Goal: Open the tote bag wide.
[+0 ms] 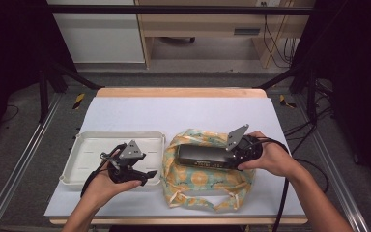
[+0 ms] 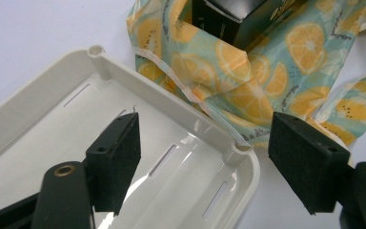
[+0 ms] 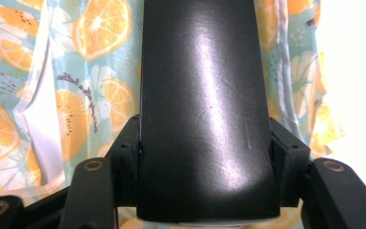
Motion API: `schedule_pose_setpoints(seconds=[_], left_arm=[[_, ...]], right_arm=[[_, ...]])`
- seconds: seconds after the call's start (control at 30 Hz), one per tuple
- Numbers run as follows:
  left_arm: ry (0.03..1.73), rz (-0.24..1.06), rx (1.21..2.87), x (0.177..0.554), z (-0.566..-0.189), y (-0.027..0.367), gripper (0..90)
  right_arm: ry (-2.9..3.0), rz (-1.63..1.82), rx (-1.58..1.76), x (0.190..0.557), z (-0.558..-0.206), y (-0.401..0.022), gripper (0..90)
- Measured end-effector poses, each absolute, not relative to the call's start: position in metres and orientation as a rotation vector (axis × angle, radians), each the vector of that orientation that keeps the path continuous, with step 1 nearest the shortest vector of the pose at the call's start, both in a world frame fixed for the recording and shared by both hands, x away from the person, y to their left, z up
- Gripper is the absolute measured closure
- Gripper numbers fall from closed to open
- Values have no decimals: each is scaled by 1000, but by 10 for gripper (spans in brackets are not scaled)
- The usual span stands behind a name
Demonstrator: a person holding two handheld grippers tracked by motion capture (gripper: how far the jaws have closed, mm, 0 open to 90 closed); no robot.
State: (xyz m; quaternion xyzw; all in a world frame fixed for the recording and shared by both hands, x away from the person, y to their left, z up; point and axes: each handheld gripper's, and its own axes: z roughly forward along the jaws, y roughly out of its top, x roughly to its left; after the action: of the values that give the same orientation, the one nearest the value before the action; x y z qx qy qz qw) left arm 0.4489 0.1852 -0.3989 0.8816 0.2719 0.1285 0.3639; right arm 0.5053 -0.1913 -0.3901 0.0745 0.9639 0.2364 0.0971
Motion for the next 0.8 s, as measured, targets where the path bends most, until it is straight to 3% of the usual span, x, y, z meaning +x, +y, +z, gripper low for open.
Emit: schedule_pose_setpoints(seconds=[0.8], left_arm=[[725, 294, 2312, 454, -406, 187, 174]], right_arm=[[2770, 802, 284, 482, -368, -206, 434]])
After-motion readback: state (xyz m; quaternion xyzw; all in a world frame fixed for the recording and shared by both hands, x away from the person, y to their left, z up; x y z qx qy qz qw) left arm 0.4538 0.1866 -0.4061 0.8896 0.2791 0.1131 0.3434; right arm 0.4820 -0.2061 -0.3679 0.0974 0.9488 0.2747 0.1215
